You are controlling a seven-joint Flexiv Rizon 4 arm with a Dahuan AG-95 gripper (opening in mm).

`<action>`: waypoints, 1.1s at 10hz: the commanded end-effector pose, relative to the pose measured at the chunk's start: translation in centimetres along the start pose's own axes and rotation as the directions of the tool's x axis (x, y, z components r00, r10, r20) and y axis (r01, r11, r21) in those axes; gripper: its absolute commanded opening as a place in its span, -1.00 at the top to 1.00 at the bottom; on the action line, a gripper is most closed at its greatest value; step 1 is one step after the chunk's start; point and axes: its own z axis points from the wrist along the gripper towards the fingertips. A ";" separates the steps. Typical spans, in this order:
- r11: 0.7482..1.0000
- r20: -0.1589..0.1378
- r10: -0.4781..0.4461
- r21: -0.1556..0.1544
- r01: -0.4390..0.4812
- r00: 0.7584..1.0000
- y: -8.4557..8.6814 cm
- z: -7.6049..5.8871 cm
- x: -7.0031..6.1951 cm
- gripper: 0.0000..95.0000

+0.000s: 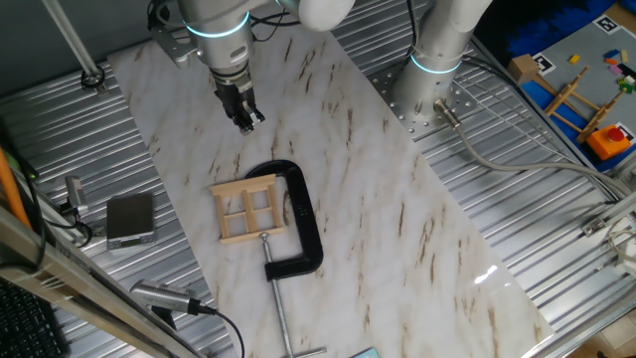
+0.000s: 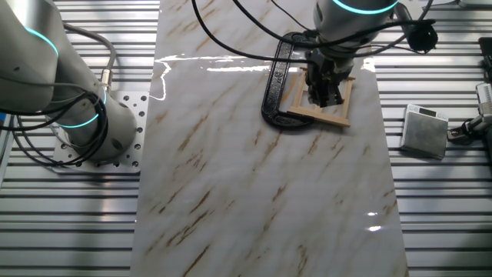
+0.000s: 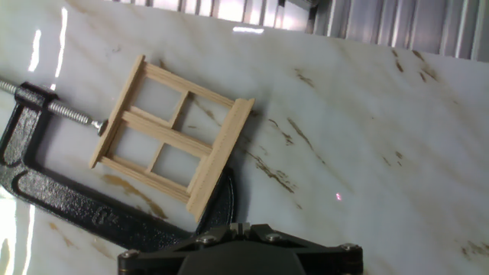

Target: Close a sliding window

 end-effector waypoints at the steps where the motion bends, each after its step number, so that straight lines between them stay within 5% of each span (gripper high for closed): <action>1: 1.000 -0.001 0.002 0.001 -0.002 1.000 0.0 0.0 -0.1 1.00; 6: 1.000 -0.036 -0.026 -0.009 0.026 0.999 0.0 0.0 -0.1 1.00; 11: 1.000 -0.037 -0.025 -0.009 0.024 0.999 0.0 0.0 -0.1 1.00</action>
